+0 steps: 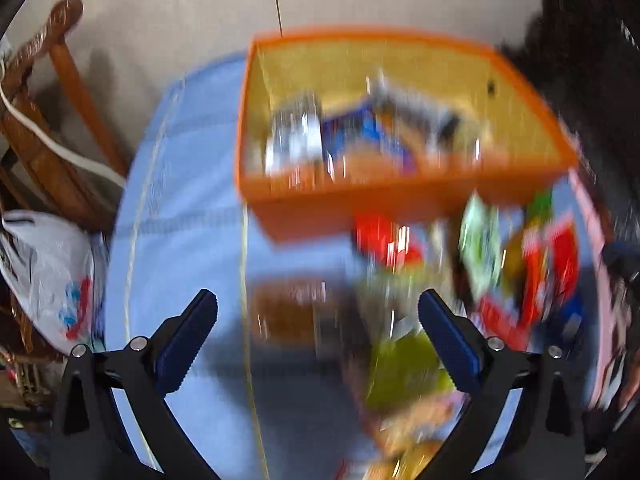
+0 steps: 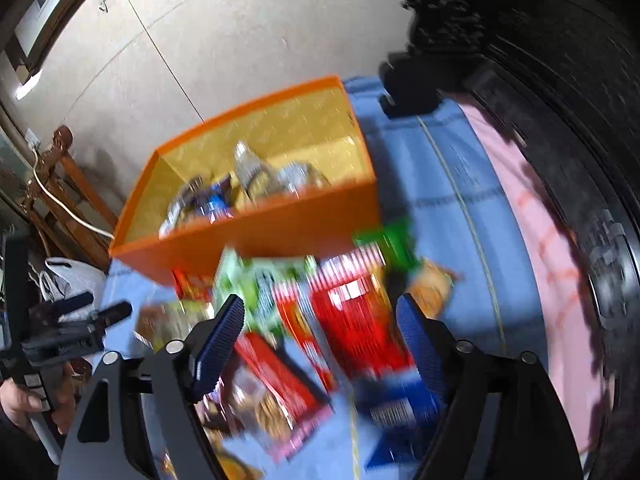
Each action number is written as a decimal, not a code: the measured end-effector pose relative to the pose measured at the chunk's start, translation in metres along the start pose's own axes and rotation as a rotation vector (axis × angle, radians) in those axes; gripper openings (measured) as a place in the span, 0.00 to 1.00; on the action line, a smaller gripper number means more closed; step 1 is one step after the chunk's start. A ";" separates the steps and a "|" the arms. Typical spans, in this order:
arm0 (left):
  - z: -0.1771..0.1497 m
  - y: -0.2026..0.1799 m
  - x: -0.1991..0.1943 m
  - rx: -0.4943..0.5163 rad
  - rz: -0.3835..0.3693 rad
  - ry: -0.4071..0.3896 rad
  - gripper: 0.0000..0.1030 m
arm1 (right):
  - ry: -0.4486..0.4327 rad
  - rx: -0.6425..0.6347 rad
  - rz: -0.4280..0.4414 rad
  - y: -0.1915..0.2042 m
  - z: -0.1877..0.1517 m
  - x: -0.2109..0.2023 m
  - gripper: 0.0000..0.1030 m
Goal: Organize snacks
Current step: 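Move both tools back over the remaining snack pile, then grasp the green seed bag with the left tool while the right tool grasps the blue bag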
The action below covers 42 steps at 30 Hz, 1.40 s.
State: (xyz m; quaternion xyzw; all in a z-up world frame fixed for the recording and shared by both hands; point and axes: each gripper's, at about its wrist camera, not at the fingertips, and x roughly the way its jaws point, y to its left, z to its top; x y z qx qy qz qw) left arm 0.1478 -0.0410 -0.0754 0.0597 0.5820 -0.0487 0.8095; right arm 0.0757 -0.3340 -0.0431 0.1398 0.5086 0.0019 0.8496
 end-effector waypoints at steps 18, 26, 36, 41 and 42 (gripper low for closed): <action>-0.010 -0.041 0.041 -0.093 -0.053 0.134 0.96 | 0.101 0.048 -0.072 -0.034 -0.075 -0.010 0.87; -0.010 -0.050 0.080 -0.086 -0.081 0.205 0.68 | 0.123 0.051 -0.134 -0.060 -0.077 -0.003 0.92; -0.030 -0.019 0.073 -0.112 -0.156 0.205 0.62 | 0.283 -0.117 -0.200 -0.043 -0.089 0.072 0.59; -0.031 -0.005 0.055 -0.165 -0.207 0.181 0.60 | 0.240 -0.067 -0.163 -0.050 -0.079 0.042 0.56; -0.031 -0.004 0.049 -0.160 -0.212 0.169 0.60 | 0.226 -0.059 -0.148 -0.051 -0.077 0.033 0.56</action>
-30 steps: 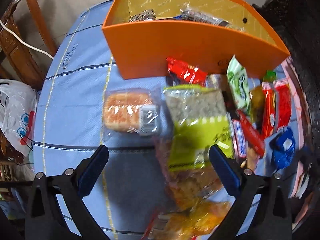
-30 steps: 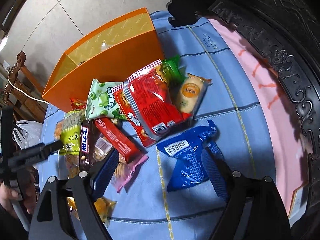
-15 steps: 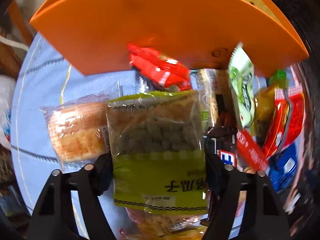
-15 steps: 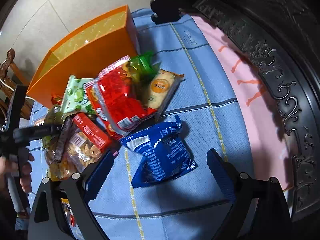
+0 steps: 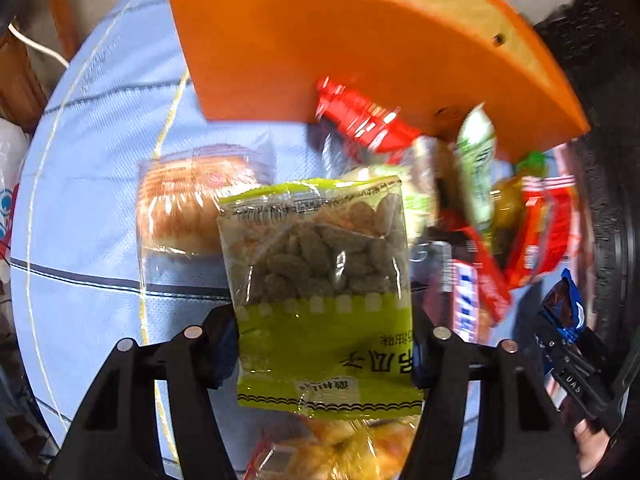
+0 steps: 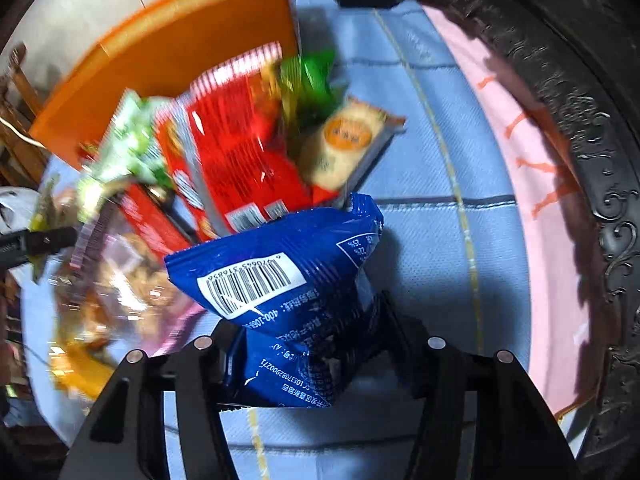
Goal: Organize snacks
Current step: 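Grasp the green seed bag with the left tool while the right tool grasps the blue bag, then carry both bags into the orange box and open both tools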
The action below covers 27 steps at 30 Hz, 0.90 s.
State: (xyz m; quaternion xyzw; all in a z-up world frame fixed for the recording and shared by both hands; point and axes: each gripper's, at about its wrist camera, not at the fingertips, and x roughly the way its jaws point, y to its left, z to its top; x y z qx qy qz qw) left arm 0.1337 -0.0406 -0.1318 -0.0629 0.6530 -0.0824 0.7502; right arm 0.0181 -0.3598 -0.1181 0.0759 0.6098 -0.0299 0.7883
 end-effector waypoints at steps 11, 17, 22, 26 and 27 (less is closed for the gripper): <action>0.013 -0.010 -0.088 0.060 0.030 -0.180 0.60 | -0.205 -0.026 0.156 0.029 0.052 -0.079 0.56; 0.066 -0.024 -0.113 0.080 0.033 -0.260 0.60 | -0.292 -0.064 0.205 0.056 0.114 -0.088 0.56; 0.113 -0.041 -0.105 0.076 0.037 -0.261 0.60 | -0.303 -0.062 0.215 0.067 0.164 -0.070 0.57; 0.135 -0.048 -0.085 0.068 0.045 -0.239 0.60 | -0.281 -0.051 0.221 0.073 0.187 -0.051 0.57; 0.138 -0.049 -0.080 0.063 0.046 -0.232 0.60 | -0.275 -0.053 0.218 0.074 0.191 -0.046 0.57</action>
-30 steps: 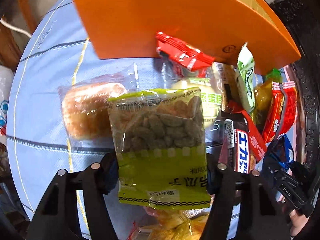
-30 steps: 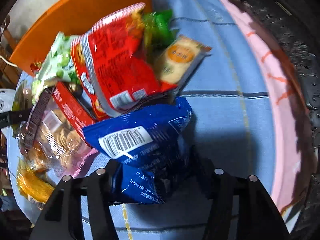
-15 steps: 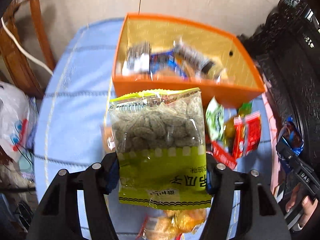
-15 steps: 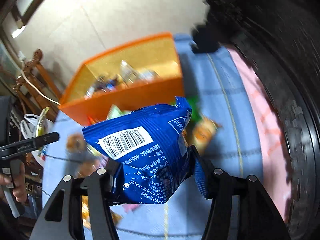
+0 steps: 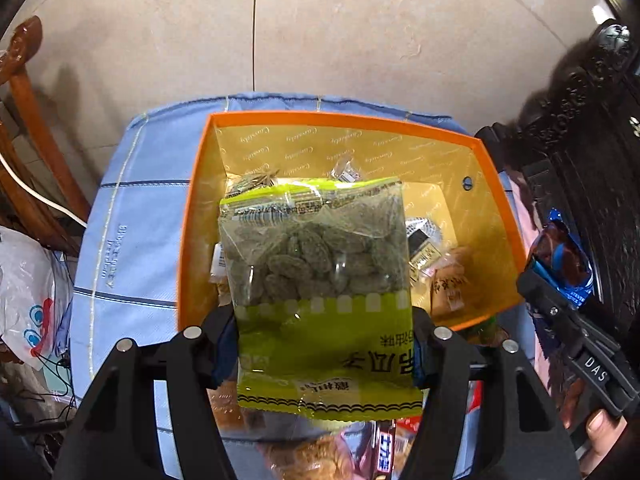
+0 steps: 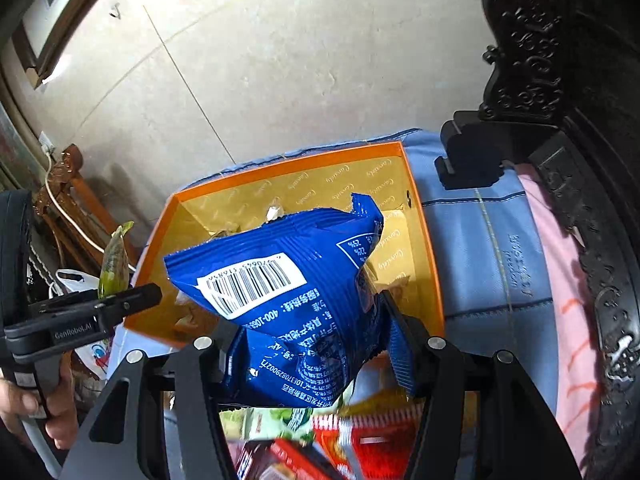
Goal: Organize snacks
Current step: 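Carry both bags into the orange box and open both tools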
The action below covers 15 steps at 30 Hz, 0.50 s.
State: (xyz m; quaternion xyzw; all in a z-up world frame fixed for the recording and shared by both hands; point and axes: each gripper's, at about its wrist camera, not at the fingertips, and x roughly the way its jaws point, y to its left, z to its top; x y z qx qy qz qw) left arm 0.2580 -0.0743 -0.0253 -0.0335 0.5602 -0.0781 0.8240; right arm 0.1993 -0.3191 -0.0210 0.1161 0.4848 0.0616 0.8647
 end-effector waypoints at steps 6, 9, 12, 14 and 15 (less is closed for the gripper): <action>0.006 -0.001 0.030 -0.007 0.012 0.039 0.60 | 0.049 0.011 -0.013 0.000 0.002 0.035 0.57; 0.006 -0.001 0.039 -0.008 0.033 0.045 0.62 | 0.062 0.031 -0.019 0.003 0.002 0.047 0.59; 0.004 0.000 0.042 -0.014 0.122 0.032 0.88 | 0.085 0.049 -0.056 0.003 0.001 0.055 0.70; 0.000 0.003 0.033 -0.013 0.171 -0.021 0.95 | 0.046 0.063 -0.078 0.002 -0.004 0.044 0.78; -0.003 0.005 0.030 -0.011 0.170 -0.025 0.96 | 0.021 0.065 -0.073 0.001 -0.007 0.037 0.81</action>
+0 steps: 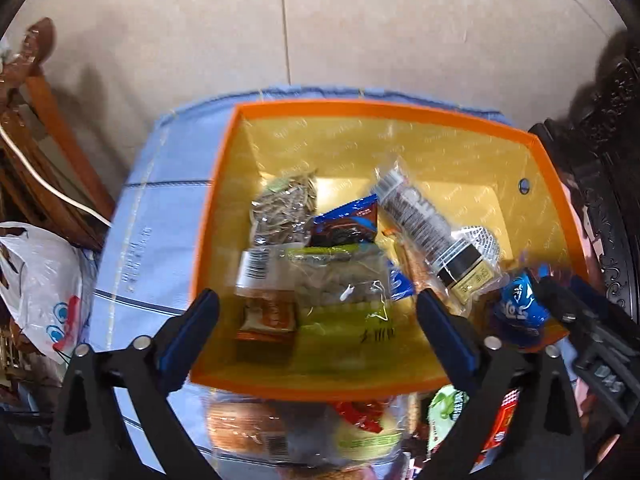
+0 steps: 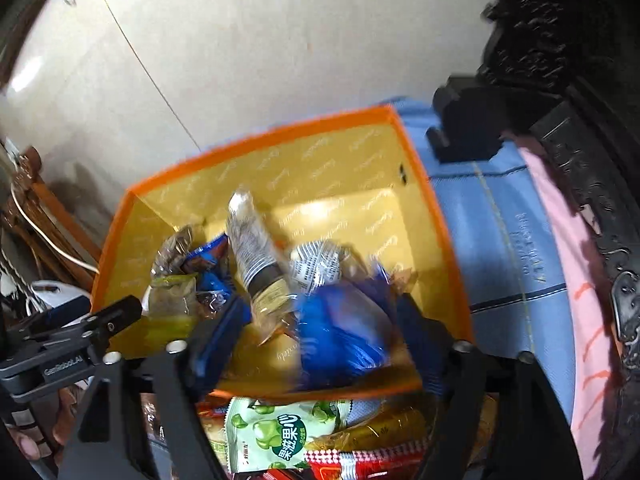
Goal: Organize snacks
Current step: 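Carry both bags into the orange box and open both tools, then move both tools back over the snack pile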
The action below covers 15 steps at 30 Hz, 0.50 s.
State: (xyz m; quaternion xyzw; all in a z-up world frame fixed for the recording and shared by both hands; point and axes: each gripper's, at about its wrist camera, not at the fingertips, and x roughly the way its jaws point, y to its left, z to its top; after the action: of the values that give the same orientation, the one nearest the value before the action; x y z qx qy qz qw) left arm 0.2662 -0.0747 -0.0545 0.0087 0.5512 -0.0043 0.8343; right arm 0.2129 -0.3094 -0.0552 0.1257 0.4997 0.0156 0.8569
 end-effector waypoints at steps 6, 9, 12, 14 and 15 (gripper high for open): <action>-0.032 0.011 -0.021 0.040 0.013 0.006 0.96 | -0.014 0.034 -0.008 -0.017 -0.029 -0.036 0.83; -0.060 0.013 -0.030 0.068 0.001 0.031 0.96 | 0.006 0.038 -0.020 -0.024 -0.055 -0.050 0.84; -0.095 0.017 -0.034 0.093 0.012 0.055 0.96 | 0.033 0.025 -0.029 -0.025 -0.082 -0.058 0.84; -0.118 0.020 -0.032 0.113 0.012 0.085 0.96 | 0.063 0.027 -0.036 -0.027 -0.105 -0.061 0.84; -0.129 0.021 -0.031 0.116 0.010 0.099 0.96 | 0.082 0.027 -0.035 -0.028 -0.115 -0.061 0.84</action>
State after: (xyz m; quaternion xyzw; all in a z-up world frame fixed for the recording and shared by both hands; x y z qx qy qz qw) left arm 0.1359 -0.0509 -0.0761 0.0602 0.5907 -0.0315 0.8040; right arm 0.0803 -0.3228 -0.0638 0.1278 0.5366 -0.0013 0.8341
